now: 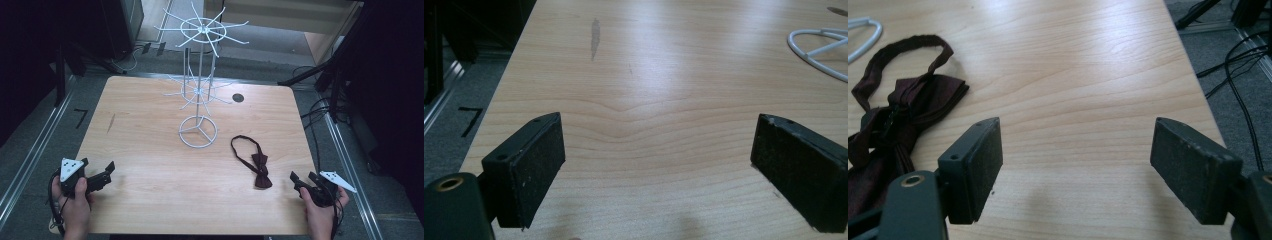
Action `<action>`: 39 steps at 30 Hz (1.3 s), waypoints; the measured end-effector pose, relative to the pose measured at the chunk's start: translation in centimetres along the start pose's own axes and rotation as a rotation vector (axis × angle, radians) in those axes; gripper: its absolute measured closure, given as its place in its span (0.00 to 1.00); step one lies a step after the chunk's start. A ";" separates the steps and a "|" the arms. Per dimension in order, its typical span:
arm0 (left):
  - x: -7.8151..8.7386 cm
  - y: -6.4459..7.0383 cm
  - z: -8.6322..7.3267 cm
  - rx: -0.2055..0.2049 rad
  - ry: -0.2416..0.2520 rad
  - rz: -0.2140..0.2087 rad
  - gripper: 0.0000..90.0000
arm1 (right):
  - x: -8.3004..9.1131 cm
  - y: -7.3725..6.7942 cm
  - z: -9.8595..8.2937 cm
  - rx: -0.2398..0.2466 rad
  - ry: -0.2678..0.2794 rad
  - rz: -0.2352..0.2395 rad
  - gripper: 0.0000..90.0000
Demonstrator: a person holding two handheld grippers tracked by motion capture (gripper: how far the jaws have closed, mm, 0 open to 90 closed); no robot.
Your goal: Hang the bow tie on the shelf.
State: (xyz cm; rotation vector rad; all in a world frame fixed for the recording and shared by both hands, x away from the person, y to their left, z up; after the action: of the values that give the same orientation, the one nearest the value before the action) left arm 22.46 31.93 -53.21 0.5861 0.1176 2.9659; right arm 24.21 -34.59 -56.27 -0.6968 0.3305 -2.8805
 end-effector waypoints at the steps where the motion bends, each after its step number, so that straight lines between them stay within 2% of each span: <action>1: 0.0 0.0 0.0 0.001 -0.001 0.000 0.09 | -0.1 -0.1 0.0 0.010 -0.011 0.000 0.24; 3: -0.1 0.0 0.0 0.005 -0.002 0.000 0.09 | -0.1 -0.3 0.0 0.025 -0.022 0.008 0.25; 4: -0.1 -0.1 0.0 0.007 -0.005 -0.002 0.09 | -0.1 -0.9 0.3 0.026 -0.030 0.050 0.22; 7: 0.0 0.0 0.0 0.009 0.004 -0.019 0.09 | -0.1 -1.5 0.7 0.041 -0.031 0.059 0.18; 8: 0.0 0.0 0.0 0.008 0.004 -0.022 0.09 | -0.1 -2.3 1.4 0.039 -0.026 0.080 0.16; 11: 0.0 0.0 0.0 0.007 0.005 -0.024 0.09 | -0.2 -3.4 2.1 0.045 -0.031 0.135 0.11; 12: 0.0 0.0 0.0 0.007 0.005 -0.024 0.09 | -0.2 -3.4 2.1 0.045 -0.031 0.135 0.11; 14: 0.0 0.0 0.0 0.011 0.008 -0.024 0.09 | -0.4 -4.5 2.7 0.073 -0.067 0.168 0.03; 15: 0.1 -0.1 0.0 0.019 0.014 -0.029 0.09 | -0.8 -5.5 3.0 0.096 -0.117 0.201 0.00; 18: 0.1 -0.1 0.0 0.028 0.018 -0.030 0.09 | -1.2 -6.3 3.2 0.124 -0.148 0.192 0.00; 19: 0.1 -0.2 0.0 0.029 0.017 -0.029 0.09 | -1.8 -7.2 3.5 0.139 -0.189 0.192 0.00; 23: 0.1 -0.2 0.0 0.031 0.018 -0.031 0.09 | -2.4 -8.2 4.1 0.164 -0.218 0.203 0.00; 24: 0.1 -0.2 0.0 0.031 0.015 -0.031 0.09 | -2.9 -9.0 4.7 0.202 -0.237 0.202 0.00; 26: 0.1 -0.2 0.0 0.029 0.014 -0.032 0.09 | -3.0 -9.2 4.8 0.214 -0.244 0.201 0.00; 27: 0.1 -0.2 0.0 0.030 0.012 -0.033 0.09 | -3.5 -9.8 5.2 0.234 -0.265 0.198 0.00; 32: 0.0 -0.3 0.0 0.036 0.014 -0.035 0.09 | -4.5 -11.0 5.2 0.271 -0.311 0.227 0.00; 36: 0.0 -0.3 0.0 0.037 0.012 -0.036 0.09 | -5.3 -11.8 5.1 0.298 -0.341 0.230 0.00; 39: 0.0 -0.3 0.0 0.041 0.011 -0.035 0.09 | -6.5 -12.6 4.9 0.316 -0.381 0.231 0.00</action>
State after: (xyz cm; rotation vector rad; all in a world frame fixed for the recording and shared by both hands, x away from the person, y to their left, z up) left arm 22.48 32.24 -53.23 0.5670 0.1879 2.9391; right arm 30.88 -21.98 -51.67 -1.0384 -0.0879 -2.4351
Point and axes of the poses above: each handheld gripper's, and its own axes: x roughly backward along the jaws, z roughly out of its top, y roughly to its right, the point moved 2 cm from there along -x, roughly forward along the jaws, and after that the axes turned 7 degrees about y, right-handed, at the moved point
